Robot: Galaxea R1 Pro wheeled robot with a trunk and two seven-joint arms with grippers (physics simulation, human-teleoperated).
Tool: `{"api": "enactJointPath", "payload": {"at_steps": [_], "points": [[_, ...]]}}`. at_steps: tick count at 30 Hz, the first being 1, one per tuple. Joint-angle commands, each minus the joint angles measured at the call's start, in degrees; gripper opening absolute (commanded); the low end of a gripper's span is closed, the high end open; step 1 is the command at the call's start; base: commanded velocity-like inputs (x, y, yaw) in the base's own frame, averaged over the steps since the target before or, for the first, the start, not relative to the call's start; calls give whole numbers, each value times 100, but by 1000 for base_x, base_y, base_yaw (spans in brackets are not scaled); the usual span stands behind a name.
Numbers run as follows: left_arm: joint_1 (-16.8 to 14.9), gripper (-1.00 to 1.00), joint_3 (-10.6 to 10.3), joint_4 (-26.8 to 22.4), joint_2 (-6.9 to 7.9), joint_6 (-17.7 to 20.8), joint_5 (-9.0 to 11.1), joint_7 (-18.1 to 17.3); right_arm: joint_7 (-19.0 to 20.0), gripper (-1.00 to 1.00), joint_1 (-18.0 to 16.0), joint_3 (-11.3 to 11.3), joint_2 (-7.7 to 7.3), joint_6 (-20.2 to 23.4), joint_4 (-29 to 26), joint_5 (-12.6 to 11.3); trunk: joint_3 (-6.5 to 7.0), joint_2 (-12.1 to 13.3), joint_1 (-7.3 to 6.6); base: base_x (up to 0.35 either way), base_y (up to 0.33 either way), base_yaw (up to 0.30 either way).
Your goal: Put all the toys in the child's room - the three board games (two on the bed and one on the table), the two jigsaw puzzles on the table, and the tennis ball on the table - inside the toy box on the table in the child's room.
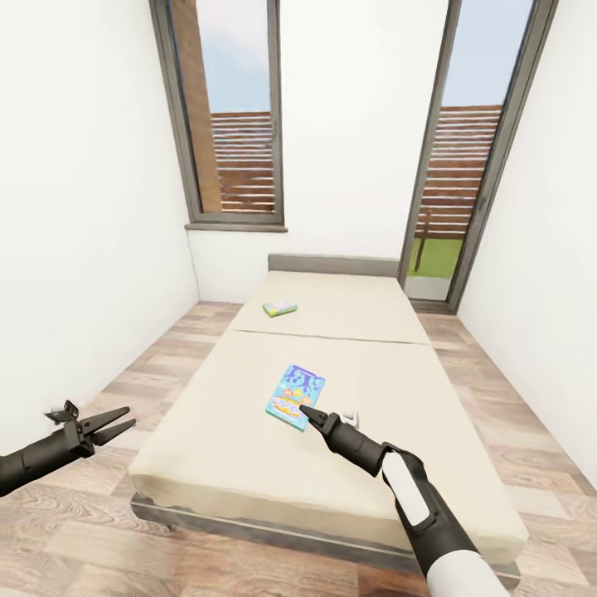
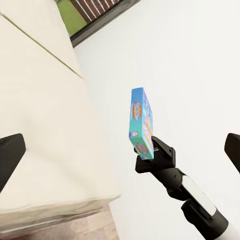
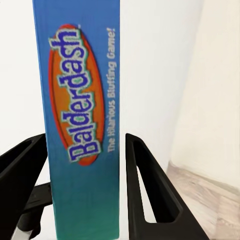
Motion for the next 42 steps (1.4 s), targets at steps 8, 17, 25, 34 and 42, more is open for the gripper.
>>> {"api": "enactJointPath", "payload": {"at_steps": [8,17,25,34,42], "points": [[-4,100,3,1,-4,61,-9,-27,-20,-100,-3,8,31,35,-4,-22,49,-3,-1,0,0,204],[-4,100,18,1,2,68,-9,-27,-29,-100,-3,9,76,30,-1,24,59,-3,-1,0,0,34],[-4,100,19,1,8,75,-3,-27,-30,-100,-3,9,87,27,-1,28,185,278,-154,0,0,1],[-41,100,8,-2,101,350,-10,-27,-22,-100,-3,10,84,34,-4,11,239,398,-220,0,0,101],[-56,100,-5,2,305,434,-8,-27,-23,-100,-3,11,85,35,-4,11,382,719,-396,0,0,12]]}}
